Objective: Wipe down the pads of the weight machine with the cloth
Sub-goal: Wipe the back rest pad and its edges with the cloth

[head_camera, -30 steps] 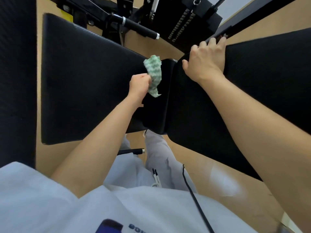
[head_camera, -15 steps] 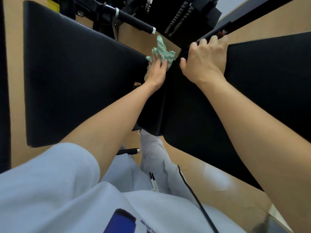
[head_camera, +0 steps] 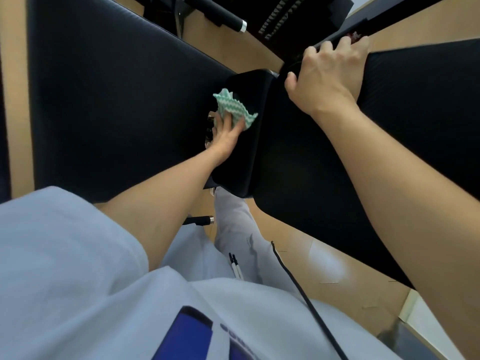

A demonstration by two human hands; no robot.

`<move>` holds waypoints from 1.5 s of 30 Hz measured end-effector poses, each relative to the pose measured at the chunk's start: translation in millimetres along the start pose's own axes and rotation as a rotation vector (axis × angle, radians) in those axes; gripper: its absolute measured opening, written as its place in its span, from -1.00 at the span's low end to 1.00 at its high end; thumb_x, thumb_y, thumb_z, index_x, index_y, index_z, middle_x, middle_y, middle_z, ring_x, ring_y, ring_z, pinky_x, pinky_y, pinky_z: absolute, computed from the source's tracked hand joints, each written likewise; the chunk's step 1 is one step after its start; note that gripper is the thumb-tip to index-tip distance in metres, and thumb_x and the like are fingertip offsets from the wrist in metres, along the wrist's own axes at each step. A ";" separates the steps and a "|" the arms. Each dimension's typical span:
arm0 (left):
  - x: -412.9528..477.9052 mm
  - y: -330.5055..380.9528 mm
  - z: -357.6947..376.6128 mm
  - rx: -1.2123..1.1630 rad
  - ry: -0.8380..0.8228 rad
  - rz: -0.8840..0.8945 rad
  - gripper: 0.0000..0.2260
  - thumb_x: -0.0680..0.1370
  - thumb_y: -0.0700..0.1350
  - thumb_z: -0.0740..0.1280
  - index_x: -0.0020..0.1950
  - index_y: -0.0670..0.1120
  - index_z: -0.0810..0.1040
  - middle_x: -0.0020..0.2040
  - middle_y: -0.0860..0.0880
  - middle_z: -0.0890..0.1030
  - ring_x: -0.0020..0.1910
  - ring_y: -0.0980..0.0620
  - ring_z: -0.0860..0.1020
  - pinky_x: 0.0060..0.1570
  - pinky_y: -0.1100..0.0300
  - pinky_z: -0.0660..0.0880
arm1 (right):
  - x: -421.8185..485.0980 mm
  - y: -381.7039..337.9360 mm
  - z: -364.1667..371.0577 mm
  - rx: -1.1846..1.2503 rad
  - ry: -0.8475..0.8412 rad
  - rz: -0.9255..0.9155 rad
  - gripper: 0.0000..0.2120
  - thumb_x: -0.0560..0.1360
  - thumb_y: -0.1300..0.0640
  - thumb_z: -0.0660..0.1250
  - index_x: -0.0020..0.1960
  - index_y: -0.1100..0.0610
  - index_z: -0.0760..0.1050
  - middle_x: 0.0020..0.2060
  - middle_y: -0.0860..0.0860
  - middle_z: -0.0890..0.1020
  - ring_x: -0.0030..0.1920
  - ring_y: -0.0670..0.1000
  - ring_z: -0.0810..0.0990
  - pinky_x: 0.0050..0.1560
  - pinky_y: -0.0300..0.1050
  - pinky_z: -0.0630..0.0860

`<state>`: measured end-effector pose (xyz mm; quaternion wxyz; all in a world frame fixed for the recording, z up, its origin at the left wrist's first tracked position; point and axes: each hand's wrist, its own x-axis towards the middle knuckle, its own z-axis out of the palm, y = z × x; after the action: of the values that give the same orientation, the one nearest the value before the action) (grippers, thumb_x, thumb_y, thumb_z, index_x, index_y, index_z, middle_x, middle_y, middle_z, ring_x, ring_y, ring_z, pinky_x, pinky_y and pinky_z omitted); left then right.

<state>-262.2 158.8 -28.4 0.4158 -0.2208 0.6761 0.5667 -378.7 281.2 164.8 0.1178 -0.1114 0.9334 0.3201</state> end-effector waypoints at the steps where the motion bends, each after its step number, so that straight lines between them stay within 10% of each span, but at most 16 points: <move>1: -8.9 -12.4 2.8 -0.001 -0.011 0.011 -0.12 0.43 0.53 -0.06 0.64 0.21 -0.27 0.68 -0.07 -0.29 0.65 -0.25 -0.25 0.54 -0.30 -0.22 | -0.4 -0.3 0.1 0.001 0.002 -0.002 -0.47 0.56 -0.24 0.13 0.13 0.21 0.55 0.04 0.25 0.63 0.14 0.34 0.54 0.33 0.32 0.32; 13: -87.0 -124.3 50.7 0.049 -0.034 -0.070 -0.03 0.35 0.51 -0.06 0.67 0.11 -0.21 0.69 -0.06 -0.25 0.67 -0.16 -0.18 0.61 -0.18 -0.09 | -1.7 -1.7 3.1 -0.026 0.000 0.016 -0.42 0.58 -0.23 0.12 0.23 0.26 0.52 0.14 0.31 0.61 0.25 0.40 0.50 0.40 0.38 0.25; 27: 19.4 62.5 10.6 0.200 0.169 0.073 -0.33 0.65 0.32 -0.05 0.68 0.05 -0.12 0.68 -0.20 -0.18 0.66 -0.27 -0.15 0.59 -0.25 -0.12 | -0.3 0.5 7.8 0.013 0.038 0.005 -0.48 0.57 -0.23 0.12 0.13 0.18 0.57 0.06 0.21 0.65 0.15 0.29 0.54 0.35 0.25 0.31; 34: 49.9 120.0 -29.8 0.258 0.083 0.224 -0.45 0.58 0.31 0.02 0.39 0.08 0.53 0.33 -0.05 0.59 0.37 -0.14 0.48 0.39 -0.18 0.39 | 1.1 1.5 9.0 0.021 0.030 0.004 -0.49 0.57 -0.24 0.14 0.11 0.17 0.58 0.01 0.18 0.65 0.13 0.25 0.55 0.33 0.23 0.32; 39: 61.7 125.2 -49.9 0.062 0.153 0.072 -0.67 0.63 0.06 0.19 0.09 -0.11 0.65 0.15 -0.15 0.68 0.15 -0.17 0.62 0.12 0.04 0.50 | -2.2 3.3 2.0 0.126 -0.006 0.001 -0.53 0.57 -0.20 0.17 0.20 0.15 0.56 0.11 0.16 0.63 0.21 0.24 0.52 0.35 0.22 0.30; 45: 82.4 119.6 -92.1 -0.194 0.190 -0.006 -0.59 0.56 0.13 0.28 0.19 -0.14 0.66 0.10 -0.12 0.71 0.08 -0.11 0.67 0.17 0.03 0.56 | -66.0 -50.7 -11.8 0.572 0.076 0.049 -0.66 0.50 -0.07 0.33 0.22 0.04 0.57 0.35 0.09 0.54 0.45 0.17 0.38 0.48 0.25 0.13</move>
<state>-428.9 116.6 -24.6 0.3283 -0.3147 0.6538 0.6048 -303.5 243.5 164.1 0.1016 -0.0629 0.9919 0.0420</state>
